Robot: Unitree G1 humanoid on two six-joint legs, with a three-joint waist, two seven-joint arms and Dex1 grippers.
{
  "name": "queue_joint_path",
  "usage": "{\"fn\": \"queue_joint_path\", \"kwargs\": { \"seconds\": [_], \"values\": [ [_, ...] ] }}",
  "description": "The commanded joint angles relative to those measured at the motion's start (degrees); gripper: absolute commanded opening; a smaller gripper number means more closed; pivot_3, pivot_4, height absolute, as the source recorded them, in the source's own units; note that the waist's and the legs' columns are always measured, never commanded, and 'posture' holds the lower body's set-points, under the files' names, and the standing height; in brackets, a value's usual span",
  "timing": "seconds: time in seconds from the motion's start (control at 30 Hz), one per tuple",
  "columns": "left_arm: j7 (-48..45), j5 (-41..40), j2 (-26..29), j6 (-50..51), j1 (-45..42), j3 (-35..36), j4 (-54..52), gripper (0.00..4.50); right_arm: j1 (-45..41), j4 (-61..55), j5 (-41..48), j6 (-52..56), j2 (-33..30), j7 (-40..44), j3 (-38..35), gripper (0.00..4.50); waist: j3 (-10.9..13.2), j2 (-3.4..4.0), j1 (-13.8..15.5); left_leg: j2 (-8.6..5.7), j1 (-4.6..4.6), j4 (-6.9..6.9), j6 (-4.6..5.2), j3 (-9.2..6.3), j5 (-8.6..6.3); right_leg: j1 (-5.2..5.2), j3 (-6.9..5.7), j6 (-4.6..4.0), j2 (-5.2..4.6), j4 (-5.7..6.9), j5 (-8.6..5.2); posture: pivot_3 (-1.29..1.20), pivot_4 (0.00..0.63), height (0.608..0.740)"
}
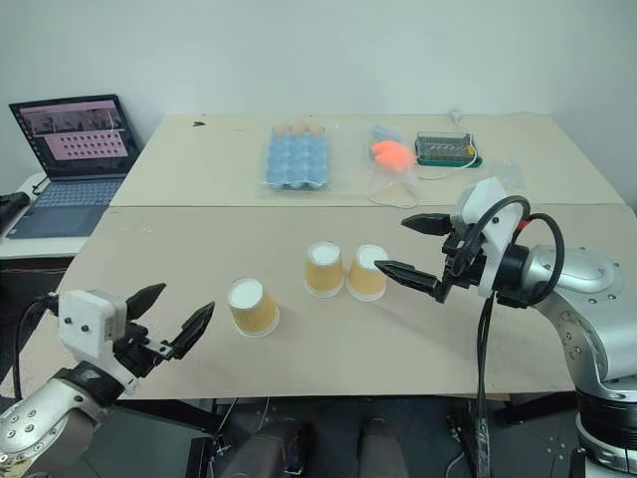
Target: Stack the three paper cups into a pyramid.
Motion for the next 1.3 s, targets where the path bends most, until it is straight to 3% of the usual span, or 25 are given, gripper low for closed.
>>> {"fn": "queue_joint_path", "kwargs": {
  "seconds": [0.03, 0.4, 1.27, 1.3],
  "values": [
    [-2.8, 2.6, 1.0, -4.1, -1.0, -2.4, 2.6, 4.5, 2.0, -0.7, 0.1, -1.0, -2.0, 0.8, -2.4, 4.47, 0.0, -0.01, 0.0, -0.01, -0.05, 0.0, 0.04, 0.04, -0.02, -0.08, 0.03, 0.02, 0.0, 0.0, -0.01, 0.0, 0.15, 0.713],
    [-11.1, 6.5, 3.6, -10.2, -8.2, -8.7, 14.1, 4.5, 11.6, -1.8, 3.7, -2.4, -4.0, 6.1, -8.3, 4.47, 0.0, -0.03, 0.2, 0.01, -0.13, 0.0, 0.08, 0.13, -0.06, -0.19, 0.03, 0.2, -0.05, 0.02, 0.04, 0.0, 0.15, 0.713],
    [-20.7, 10.8, 2.2, -16.9, -24.2, -18.0, 32.4, 4.5, 14.2, -8.4, 8.6, -0.4, -5.8, 5.2, -8.5, 4.47, 0.0, -0.04, 0.2, 0.01, -0.14, 0.0, 0.12, 0.15, -0.09, -0.22, -0.06, 0.44, -0.17, -0.02, 0.17, 0.0, 0.15, 0.713],
    [-20.8, 10.8, 2.1, -16.8, -24.5, -17.9, 32.6, 4.24, 14.3, -8.4, 8.5, -0.4, -5.8, 5.0, -8.4, 4.49, 0.0, -0.04, 0.2, 0.01, -0.14, 0.0, 0.12, 0.15, -0.09, -0.22, -0.06, 0.44, -0.17, -0.01, 0.17, 0.0, 0.15, 0.713]
  ]
}}
